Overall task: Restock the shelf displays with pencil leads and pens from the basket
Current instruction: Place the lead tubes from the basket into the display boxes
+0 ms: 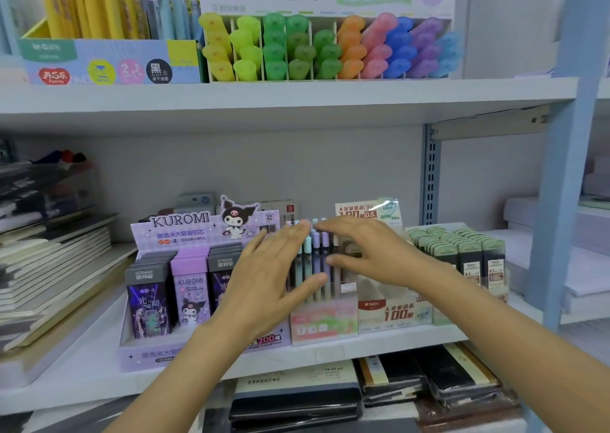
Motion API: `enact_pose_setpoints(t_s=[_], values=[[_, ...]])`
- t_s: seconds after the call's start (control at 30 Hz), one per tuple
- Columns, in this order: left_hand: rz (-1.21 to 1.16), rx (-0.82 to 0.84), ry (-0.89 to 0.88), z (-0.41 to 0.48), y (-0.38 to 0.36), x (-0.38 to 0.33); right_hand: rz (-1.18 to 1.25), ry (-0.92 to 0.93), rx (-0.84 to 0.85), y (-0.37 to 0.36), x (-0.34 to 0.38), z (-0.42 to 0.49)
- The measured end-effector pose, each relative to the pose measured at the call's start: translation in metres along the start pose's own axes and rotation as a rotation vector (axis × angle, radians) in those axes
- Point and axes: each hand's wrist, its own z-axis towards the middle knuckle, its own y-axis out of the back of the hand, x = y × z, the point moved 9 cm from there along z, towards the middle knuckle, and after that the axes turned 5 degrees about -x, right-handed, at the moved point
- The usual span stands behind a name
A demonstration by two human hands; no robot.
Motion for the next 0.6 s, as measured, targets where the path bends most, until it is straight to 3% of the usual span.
enact_pose_setpoints(t_s=[0.17,0.3,0.47,0.6], values=[[0.114,0.031,-0.015,0.000,0.001,-0.006,0.021,0.010,0.005,0.007,0.006,-0.003],[0.125,-0.061,-0.128,-0.006,0.004,-0.037,0.033,-0.091,-0.136,0.043,-0.025,-0.031],[0.222,-0.028,-0.210,-0.015,-0.022,-0.061,-0.165,-0.127,0.005,0.023,-0.037,-0.052],[0.210,-0.071,-0.188,-0.019,-0.023,-0.057,-0.214,-0.129,-0.027,0.016,-0.037,-0.043]])
